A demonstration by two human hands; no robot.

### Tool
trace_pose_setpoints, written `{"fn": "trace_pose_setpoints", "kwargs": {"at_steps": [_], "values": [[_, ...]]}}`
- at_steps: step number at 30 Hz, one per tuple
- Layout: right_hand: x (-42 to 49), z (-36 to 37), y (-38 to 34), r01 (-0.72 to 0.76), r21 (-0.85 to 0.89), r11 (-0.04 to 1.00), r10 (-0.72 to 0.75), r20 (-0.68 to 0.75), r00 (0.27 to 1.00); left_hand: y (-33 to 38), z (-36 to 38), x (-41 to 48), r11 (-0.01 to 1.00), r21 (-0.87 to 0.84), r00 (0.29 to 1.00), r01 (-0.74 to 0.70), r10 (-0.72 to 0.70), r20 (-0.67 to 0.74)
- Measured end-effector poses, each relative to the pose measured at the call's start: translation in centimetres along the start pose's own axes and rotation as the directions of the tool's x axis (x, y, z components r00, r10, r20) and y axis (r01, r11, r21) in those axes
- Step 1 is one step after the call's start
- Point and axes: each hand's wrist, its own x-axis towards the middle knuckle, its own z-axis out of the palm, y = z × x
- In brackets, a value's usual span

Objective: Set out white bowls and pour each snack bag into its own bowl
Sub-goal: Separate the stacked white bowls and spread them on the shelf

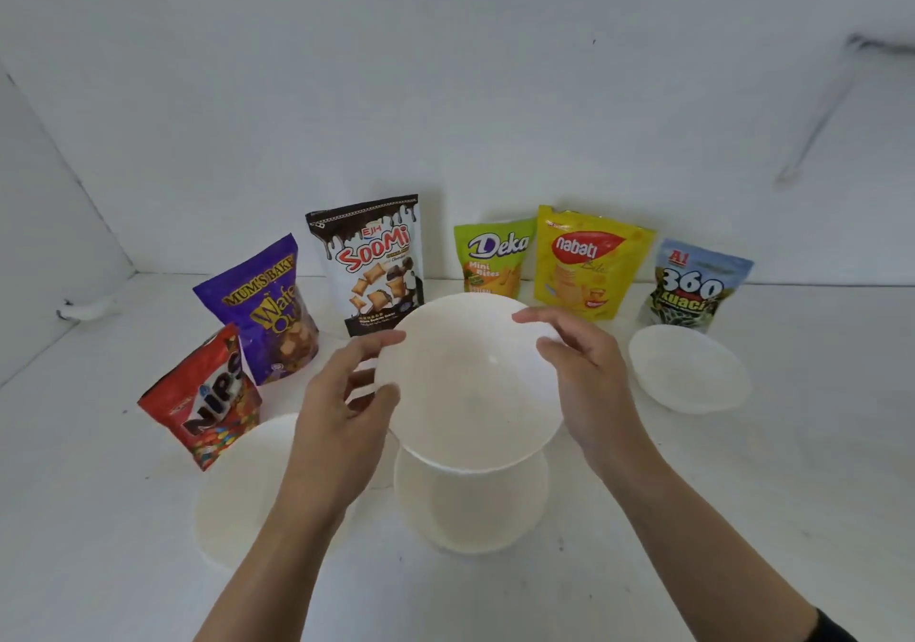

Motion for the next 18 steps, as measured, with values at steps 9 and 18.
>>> {"fn": "trace_pose_setpoints", "kwargs": {"at_steps": [9,18], "values": [[-0.1,-10.4,3.9,-0.090,-0.069,0.994,0.085,-0.068,0.994,-1.3,10.4,-2.1,0.990,0.143,0.992,0.021,-0.039,0.121],[-1.4,-13.5,9.3,-0.213,-0.134,0.968,0.209,-0.042,0.977,-5.2,14.5,-3.6,0.753,0.652,0.990,-0.087,-0.010,0.143]]}}
